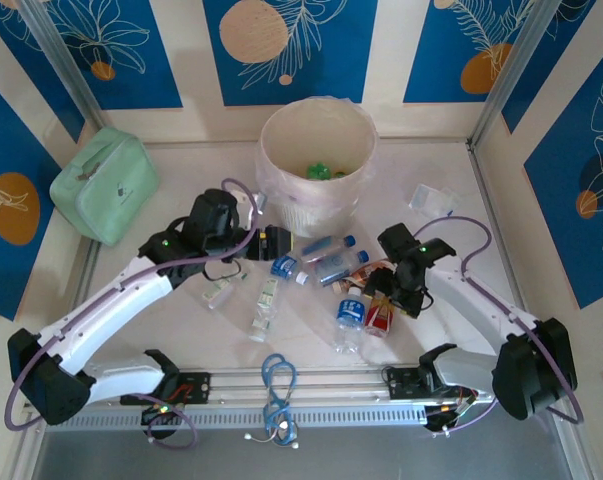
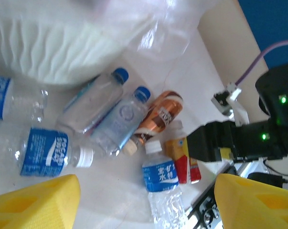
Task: Put the plastic bottles in the bin
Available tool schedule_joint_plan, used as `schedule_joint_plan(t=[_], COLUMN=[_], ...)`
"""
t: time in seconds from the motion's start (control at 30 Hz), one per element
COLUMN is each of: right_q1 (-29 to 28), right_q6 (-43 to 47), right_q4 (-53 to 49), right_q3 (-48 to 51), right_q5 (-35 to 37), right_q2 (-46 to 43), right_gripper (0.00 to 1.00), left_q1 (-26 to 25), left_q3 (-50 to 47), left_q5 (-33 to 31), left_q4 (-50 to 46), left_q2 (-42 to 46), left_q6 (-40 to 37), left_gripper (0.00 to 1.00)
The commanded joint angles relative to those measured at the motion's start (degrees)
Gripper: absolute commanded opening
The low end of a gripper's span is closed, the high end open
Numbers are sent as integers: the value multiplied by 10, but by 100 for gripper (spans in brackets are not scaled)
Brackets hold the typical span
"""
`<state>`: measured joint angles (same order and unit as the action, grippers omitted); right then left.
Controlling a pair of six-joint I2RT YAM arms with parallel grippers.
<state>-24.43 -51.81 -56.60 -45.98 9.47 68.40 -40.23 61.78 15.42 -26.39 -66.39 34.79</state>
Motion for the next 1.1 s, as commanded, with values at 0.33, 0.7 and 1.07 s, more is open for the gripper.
schedule_joint_plan(t=[0.33,0.7,1.07], right_q1=[3,3,-20], right_q6=[12,11,-6], right_q4=[54,69,21], right_q3=[19,35,13], right_q5=[-5,1,6], right_q2=[86,93,0], right_gripper=[78,69,61], left_q1=[-43,-57,-59], left_q3=[-27,-43,-42], left_q5=[-14,-21,-27], left_q4=[38,43,42], left_q2=[-4,-17,-20], left_q6=[20,28,30], left_gripper=[73,73,73])
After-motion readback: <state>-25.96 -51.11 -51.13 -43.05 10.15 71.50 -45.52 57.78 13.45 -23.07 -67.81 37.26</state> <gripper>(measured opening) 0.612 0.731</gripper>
